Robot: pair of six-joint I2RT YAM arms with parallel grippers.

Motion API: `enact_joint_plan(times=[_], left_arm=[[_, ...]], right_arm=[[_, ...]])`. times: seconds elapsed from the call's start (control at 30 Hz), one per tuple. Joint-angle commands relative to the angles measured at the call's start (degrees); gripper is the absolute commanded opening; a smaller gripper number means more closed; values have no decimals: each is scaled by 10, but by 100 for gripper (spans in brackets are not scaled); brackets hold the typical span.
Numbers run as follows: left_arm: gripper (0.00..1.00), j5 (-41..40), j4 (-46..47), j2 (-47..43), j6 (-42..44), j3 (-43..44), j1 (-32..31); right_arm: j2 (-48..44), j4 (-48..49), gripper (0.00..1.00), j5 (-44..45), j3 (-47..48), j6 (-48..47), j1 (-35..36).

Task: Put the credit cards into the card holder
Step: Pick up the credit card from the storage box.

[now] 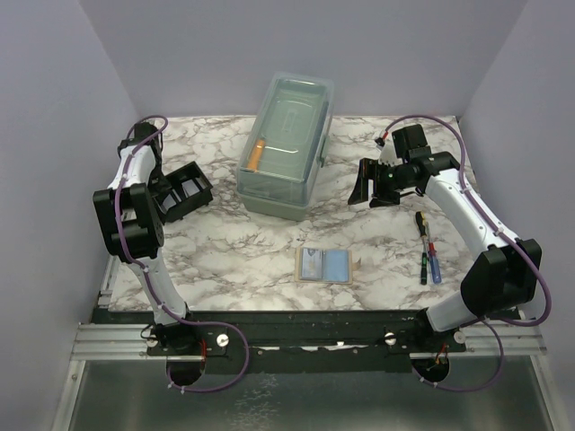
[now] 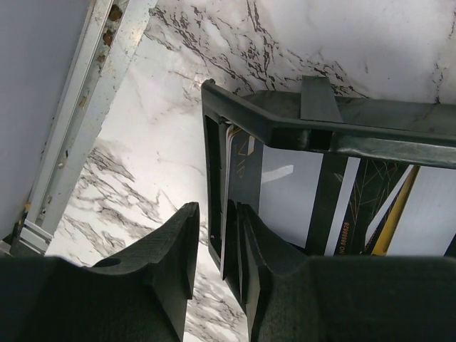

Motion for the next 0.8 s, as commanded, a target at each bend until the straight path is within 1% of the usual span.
enact_joint_plan(times=[0.0, 0.23, 0.77], left_arm=[[31, -5, -20, -23, 12, 12, 3], [26, -2, -23, -28, 16, 13, 3], [20, 5, -29, -31, 19, 19, 3]], right_arm=[[1, -2, 72, -16, 6, -9, -2], [-1, -2, 72, -16, 5, -8, -2], [0, -2, 72, -17, 4, -8, -3]])
